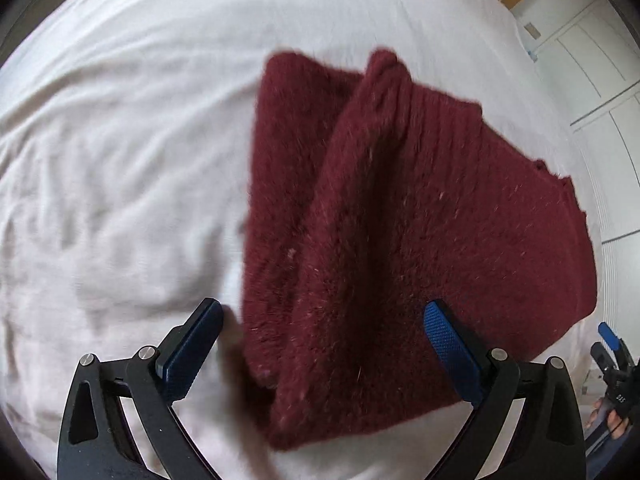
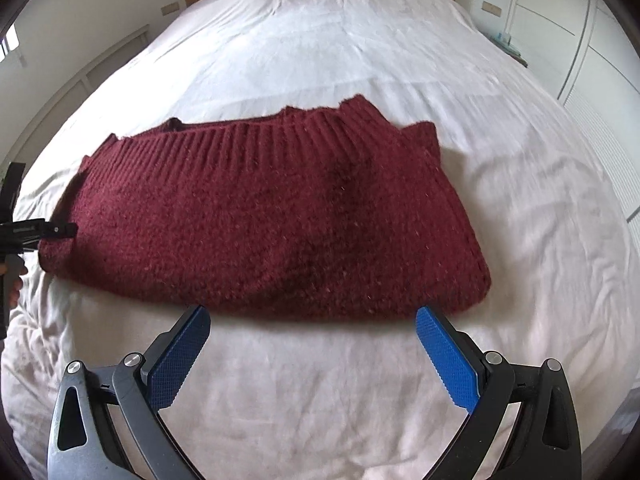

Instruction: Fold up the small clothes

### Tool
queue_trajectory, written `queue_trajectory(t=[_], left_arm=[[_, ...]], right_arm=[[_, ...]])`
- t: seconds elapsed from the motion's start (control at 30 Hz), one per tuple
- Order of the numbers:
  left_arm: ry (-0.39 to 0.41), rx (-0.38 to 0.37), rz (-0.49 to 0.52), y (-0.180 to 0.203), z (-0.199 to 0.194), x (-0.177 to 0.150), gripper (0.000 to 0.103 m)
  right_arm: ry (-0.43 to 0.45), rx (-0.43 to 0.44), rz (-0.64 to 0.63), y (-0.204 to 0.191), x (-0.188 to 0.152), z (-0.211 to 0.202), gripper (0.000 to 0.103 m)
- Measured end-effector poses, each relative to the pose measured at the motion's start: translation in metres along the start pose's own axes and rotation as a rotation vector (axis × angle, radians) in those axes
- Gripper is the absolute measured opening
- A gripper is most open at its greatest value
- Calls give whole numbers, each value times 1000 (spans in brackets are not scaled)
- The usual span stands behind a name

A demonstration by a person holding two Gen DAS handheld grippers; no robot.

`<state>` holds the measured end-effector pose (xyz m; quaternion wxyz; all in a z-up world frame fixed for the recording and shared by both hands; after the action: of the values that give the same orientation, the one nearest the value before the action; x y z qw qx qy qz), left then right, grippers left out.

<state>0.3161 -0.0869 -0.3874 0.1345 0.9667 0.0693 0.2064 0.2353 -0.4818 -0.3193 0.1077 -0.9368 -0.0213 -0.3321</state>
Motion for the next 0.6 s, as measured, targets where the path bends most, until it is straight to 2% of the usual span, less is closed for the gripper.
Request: queue_trajectory(t=[0.13,0.2,0.23,0.27,0.3,0.33,0.47,0.6], left_arm=[[3,8,10,1,5,-1,98],[-3,-9,7,1,0,-6,80],[-12,-29,2,9,3,-7,67],[-16,-29,8,12,2,-7,62],[-19,-30,21,15,1,-7,51],[-31,-54,39,21,1,-7,34],[-15,-9,109,41,-3,-7,25],[5,-15,117,56,-19,0,23]], right_arm=[[-14,-16,11,8,-7,3,102],[-18,-17,25,11,-10,5,102],[-19,-17,35,13,-12,5,102],[-19,-17,42,15,-13,5,102],[-20,-17,48,16,-13,6,102],[-20,-16,56,18,-14,6,102],[-20,-23,75,26,-16,3,102],[-23,-62,83,40,-14,-4,102]])
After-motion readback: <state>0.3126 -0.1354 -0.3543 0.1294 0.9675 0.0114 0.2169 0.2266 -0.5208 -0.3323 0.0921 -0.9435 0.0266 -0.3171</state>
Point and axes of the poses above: each gripper's, at about its wrist camera, not at the fingertips, and z roughly the way its jaws point, y to its right, x to its top, the point moved 4 cm from there along z, roughly the way its jaws point, and after that the axes turned 10 degrees about y, right-handed, at the moved point
